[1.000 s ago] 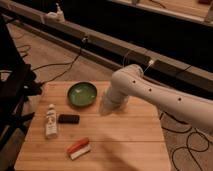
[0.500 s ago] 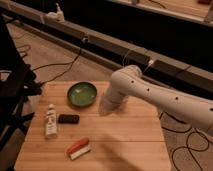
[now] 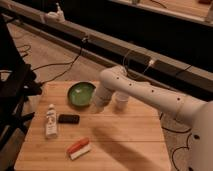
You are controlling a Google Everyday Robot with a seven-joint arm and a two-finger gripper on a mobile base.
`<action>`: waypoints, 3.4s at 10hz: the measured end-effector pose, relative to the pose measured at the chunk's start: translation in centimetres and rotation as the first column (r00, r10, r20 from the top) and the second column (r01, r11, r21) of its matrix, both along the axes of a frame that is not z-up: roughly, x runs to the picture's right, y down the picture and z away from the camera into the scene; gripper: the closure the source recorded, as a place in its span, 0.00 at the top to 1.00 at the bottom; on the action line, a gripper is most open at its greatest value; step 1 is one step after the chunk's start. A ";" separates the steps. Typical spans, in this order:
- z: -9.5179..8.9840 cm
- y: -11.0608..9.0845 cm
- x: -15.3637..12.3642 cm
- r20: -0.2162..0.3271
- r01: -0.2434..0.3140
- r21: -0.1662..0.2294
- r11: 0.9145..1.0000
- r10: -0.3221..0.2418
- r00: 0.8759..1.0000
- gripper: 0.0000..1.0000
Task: Push the ceramic bowl across the table
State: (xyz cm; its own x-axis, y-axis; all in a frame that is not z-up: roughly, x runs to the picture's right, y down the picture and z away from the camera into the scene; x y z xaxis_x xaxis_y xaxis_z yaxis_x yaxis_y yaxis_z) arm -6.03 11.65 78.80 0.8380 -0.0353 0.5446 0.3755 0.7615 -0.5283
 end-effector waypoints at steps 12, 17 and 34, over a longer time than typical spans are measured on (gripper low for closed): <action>10.1 -4.1 1.2 -0.080 -0.139 -0.056 0.989 0.134 0.988 0.00; 11.9 -5.1 3.3 -0.160 -0.162 -0.033 0.986 0.155 0.975 0.00; 19.9 -5.8 -3.5 -0.162 -0.099 -0.092 0.991 0.083 0.983 0.00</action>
State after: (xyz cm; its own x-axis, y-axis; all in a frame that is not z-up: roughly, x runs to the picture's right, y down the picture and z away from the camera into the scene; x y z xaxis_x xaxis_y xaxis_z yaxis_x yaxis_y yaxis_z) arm -9.52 5.86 98.65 0.9106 0.0927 0.4027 0.2131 0.7296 -0.6498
